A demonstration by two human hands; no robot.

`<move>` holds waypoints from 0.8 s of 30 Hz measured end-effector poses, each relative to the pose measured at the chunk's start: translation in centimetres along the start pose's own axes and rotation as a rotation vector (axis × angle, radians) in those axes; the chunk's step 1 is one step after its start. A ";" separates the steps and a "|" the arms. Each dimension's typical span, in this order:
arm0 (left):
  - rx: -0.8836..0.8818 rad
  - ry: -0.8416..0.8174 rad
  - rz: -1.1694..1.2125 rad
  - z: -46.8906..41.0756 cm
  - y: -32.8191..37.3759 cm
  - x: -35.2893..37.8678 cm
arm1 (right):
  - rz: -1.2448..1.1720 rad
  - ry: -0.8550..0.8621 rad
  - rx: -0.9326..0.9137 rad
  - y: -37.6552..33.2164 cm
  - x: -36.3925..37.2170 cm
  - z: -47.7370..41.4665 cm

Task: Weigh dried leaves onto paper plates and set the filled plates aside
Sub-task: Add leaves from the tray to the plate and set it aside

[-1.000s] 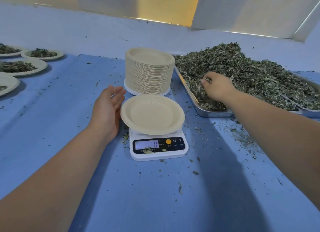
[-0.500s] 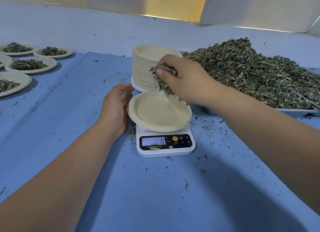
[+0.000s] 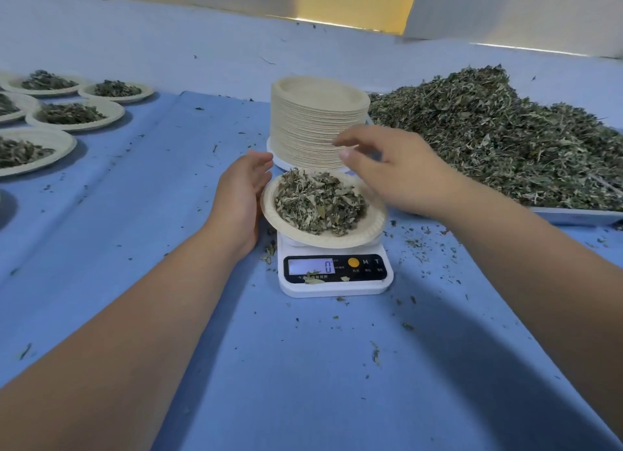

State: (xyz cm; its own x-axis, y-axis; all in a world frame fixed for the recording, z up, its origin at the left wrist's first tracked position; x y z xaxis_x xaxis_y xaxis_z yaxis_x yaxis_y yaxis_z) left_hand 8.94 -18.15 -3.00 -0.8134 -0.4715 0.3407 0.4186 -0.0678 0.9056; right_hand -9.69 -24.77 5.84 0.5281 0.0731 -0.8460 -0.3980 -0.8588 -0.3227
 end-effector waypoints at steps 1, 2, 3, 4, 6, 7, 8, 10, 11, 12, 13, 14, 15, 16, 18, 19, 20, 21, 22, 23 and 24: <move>-0.003 -0.004 -0.004 0.0 0.0 0.0 | -0.014 0.050 0.030 0.8 -0.2 0.8; -0.006 -0.006 0.000 -0.1 -0.1 0.0 | -0.011 0.100 0.048 1.4 -0.2 1.7; -0.012 -0.006 0.001 -0.2 -0.2 -0.1 | 0.009 0.152 0.058 1.9 -0.2 2.7; -0.019 -0.008 -0.002 -0.4 -0.3 -0.1 | 0.046 0.204 0.062 2.5 -0.2 3.7; -0.014 -0.014 -0.009 -0.6 -0.3 -0.2 | 0.172 0.265 0.073 3.7 -0.3 5.5; -0.011 -0.016 -0.027 -0.6 -0.5 -0.2 | 0.246 0.260 0.093 4.3 -0.3 6.2; -0.004 -0.022 -0.044 -0.8 -0.6 -0.2 | 0.309 0.235 0.122 5.0 -0.3 6.6; 0.018 -0.022 -0.078 -1.4 -0.9 -0.4 | 0.384 0.160 0.166 6.1 -0.2 7.1; 0.031 -0.020 -0.098 -1.4 -1.0 -0.6 | 0.394 0.131 0.182 6.4 -0.2 7.3; 0.040 -0.022 -0.121 -1.4 -1.0 -0.6 | 0.389 0.114 0.194 6.6 -0.1 7.5; 0.049 -0.024 -0.140 -1.2 -0.9 -0.6 | 0.377 0.105 0.203 6.8 0.0 7.6; 0.055 -0.020 -0.155 -1.1 -0.8 -0.6 | 0.366 0.101 0.206 6.9 0.1 7.6; 0.064 -0.008 -0.168 -1.0 -0.7 -0.7 | 0.361 0.099 0.205 6.9 0.3 7.6; 0.074 -0.001 -0.181 -0.8 -0.6 -0.7 | 0.360 0.100 0.203 6.9 0.4 7.6; 0.087 0.009 -0.199 -0.6 -0.3 -0.6 | 0.350 0.106 0.198 6.7 0.5 7.5; 0.090 0.012 -0.212 -0.5 -0.3 -0.6 | 0.342 0.118 0.191 6.5 0.5 7.5; 0.093 0.011 -0.224 -0.6 -0.3 -0.6 | 0.339 0.140 0.174 6.1 0.4 7.5; 0.099 0.007 -0.235 -0.6 -0.3 -0.5 | 0.333 0.168 0.148 5.6 0.3 7.5; 0.109 0.001 -0.240 -0.7 -0.4 -0.5 | 0.307 0.198 0.125 4.9 0.2 7.3; 0.122 0.001 -0.248 -0.8 -0.4 -0.5 | 0.258 0.222 0.112 4.1 0.1 7.0; 0.133 0.008 -0.257 -0.9 -0.4 -0.4 | 0.202 0.226 0.098 3.2 0.1 6.7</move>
State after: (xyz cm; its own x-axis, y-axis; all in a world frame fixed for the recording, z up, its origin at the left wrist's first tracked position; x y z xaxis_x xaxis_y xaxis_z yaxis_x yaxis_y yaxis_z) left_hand 9.50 -18.72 -3.73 -0.8825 -0.4606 0.0947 0.1424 -0.0699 0.9873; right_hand -15.87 -24.10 1.86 0.5795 -0.2180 -0.7853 -0.5767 -0.7905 -0.2061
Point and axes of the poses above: each hand's wrist, its own z-axis away from the middle knuckle, its own x-axis out of the palm, y = z × x, the point moved 6 cm from there along -z, towards the middle knuckle, and after that the axes turned 13 degrees about -x, right-handed, at the moved point
